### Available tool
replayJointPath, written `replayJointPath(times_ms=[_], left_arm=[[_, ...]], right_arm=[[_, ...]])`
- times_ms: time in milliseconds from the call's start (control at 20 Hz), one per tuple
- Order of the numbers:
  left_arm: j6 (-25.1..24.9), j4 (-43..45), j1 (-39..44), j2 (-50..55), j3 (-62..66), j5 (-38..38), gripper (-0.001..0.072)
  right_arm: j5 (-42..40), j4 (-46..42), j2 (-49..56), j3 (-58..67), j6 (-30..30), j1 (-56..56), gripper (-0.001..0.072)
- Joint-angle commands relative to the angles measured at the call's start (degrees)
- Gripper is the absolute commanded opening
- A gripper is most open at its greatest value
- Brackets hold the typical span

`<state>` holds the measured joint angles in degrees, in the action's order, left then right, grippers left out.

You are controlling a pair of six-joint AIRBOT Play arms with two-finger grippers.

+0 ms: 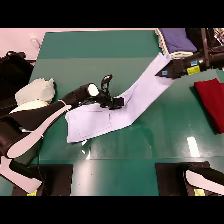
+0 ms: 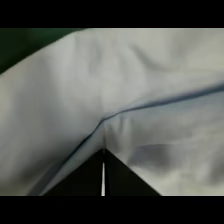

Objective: Fold the shirts.

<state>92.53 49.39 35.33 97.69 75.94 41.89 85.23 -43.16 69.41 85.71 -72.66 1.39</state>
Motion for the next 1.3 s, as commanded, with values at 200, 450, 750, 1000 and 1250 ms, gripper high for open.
replayJointPath(times_ms=[200,450,750,1000,1250], left_arm=[[0.1,1.3,-3.8,-1.7,1.6,3.8,0.0023],[0.5,13.4,-20.1,-19.5,1.7,9.6,0.0023],[0.4,20.0,-35.6,-37.1,1.7,11.8,0.0024],[0.0,18.9,-36.0,-38.1,1.7,14.2,0.0024],[-0.1,18.9,-36.0,-38.1,1.7,16.2,0.0024]], right_arm=[[-6.6,0.1,0.3,2.5,-3.0,17.2,0.0018],[-14.2,0.2,6.4,2.5,-2.9,32.7,0.0017],[-26.8,0.1,19.9,5.7,-0.1,50.6,0.0306],[-22.1,-7.1,18.7,5.2,-4.2,42.9,0.0309],[-22.2,-8.9,10.2,-17.3,-5.5,23.0,0.0438]])
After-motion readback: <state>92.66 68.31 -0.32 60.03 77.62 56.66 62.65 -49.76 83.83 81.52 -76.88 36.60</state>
